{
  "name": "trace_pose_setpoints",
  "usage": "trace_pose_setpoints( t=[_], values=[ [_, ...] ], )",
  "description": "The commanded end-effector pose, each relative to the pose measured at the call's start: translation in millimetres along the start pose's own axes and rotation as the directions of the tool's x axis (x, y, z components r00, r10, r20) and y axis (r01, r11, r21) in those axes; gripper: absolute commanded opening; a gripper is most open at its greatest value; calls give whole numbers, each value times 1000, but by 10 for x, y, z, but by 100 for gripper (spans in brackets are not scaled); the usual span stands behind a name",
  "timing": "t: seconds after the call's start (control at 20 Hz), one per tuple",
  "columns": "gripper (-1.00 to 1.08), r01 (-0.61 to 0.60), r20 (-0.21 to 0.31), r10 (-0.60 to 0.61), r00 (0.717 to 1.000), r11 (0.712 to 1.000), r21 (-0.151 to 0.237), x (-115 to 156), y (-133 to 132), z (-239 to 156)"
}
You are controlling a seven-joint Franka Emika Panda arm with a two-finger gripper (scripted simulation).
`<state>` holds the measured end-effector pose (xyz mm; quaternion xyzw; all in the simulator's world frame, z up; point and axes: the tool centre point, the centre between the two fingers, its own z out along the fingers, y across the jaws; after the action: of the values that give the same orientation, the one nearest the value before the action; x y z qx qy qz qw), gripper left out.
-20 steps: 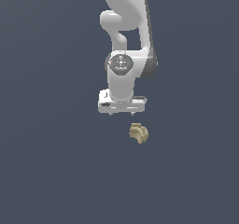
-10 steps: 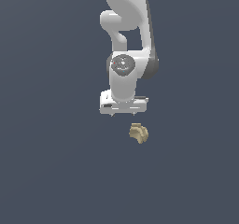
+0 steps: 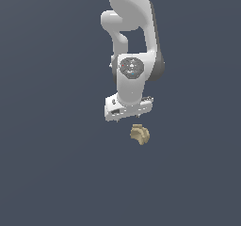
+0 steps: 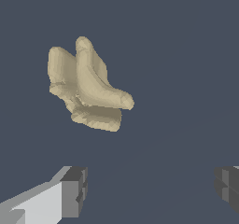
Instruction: Pick up the object and move it to a goal position.
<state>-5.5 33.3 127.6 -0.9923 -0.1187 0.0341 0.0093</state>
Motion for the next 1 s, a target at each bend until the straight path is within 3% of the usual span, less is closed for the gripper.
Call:
trace_pose_setpoints(
  t=[0.0, 0.25, 0.6, 0.95],
  values=[
    [100, 73, -6, -74, 997, 997, -5, 66, -57, 4],
    [100, 246, -18, -246, 969, 969, -19, 221, -194, 10],
    [100, 451, -30, -453, 891, 891, -41, 413, -376, 14],
    [100, 565, -35, -567, 823, 823, -56, 526, -490, 14]
  ],
)
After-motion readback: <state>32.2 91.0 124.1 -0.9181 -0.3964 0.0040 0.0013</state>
